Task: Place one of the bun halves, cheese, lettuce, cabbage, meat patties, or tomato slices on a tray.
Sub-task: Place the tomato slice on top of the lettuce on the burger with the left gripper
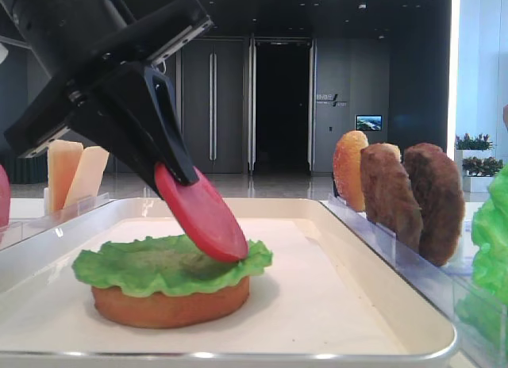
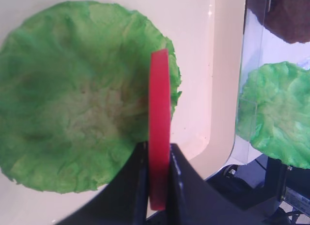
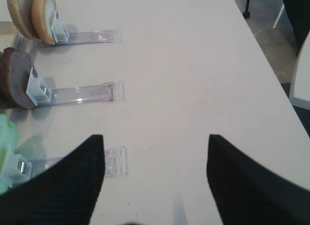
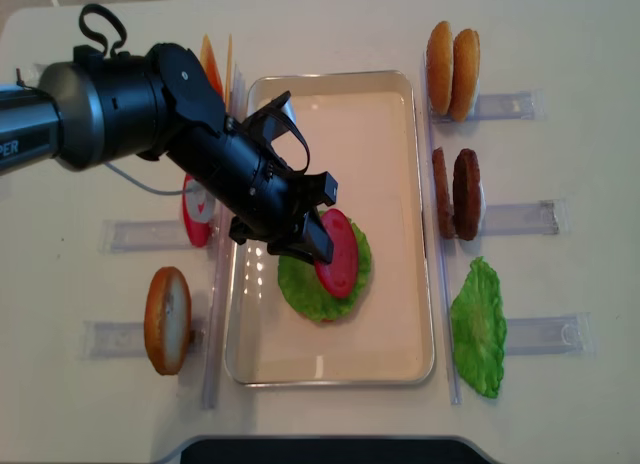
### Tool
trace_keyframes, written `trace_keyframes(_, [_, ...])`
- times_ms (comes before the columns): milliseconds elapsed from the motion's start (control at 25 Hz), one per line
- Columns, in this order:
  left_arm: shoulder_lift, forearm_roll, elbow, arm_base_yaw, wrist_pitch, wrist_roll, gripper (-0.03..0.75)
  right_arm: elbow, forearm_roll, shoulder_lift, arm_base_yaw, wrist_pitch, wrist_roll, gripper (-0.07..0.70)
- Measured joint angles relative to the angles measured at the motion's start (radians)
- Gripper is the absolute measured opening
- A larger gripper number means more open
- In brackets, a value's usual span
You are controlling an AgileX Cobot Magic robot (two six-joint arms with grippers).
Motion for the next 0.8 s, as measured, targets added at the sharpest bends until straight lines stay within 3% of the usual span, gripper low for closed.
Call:
trace_keyframes(240, [0.005,0.000,0.000,0.000,-0.005,0.000,0.056,0.000,0.000,0.000,0.000,0.000,0.000,0.464])
trace_keyframes(360, [0.005,0.000,0.000,0.000,-0.005,0.000,0.110,0.000,0.000,0.000,0.000,0.000,0.000,0.464])
trace_keyframes(520, [0.005,0.002,0.000,0.000,-0.004,-0.001,0.290,0.000,0.000,0.000,0.000,0.000,0.000,0.464])
trace_keyframes(680, [0.002,0.027,0.000,0.000,0.014,-0.029,0.542,0.000,0.000,0.000,0.000,0.000,0.000,0.464])
trace_keyframes(800, [-0.019,0.072,0.000,0.000,0.024,-0.067,0.631,0.000,0.000,0.000,0.000,0.000,0.000,0.464])
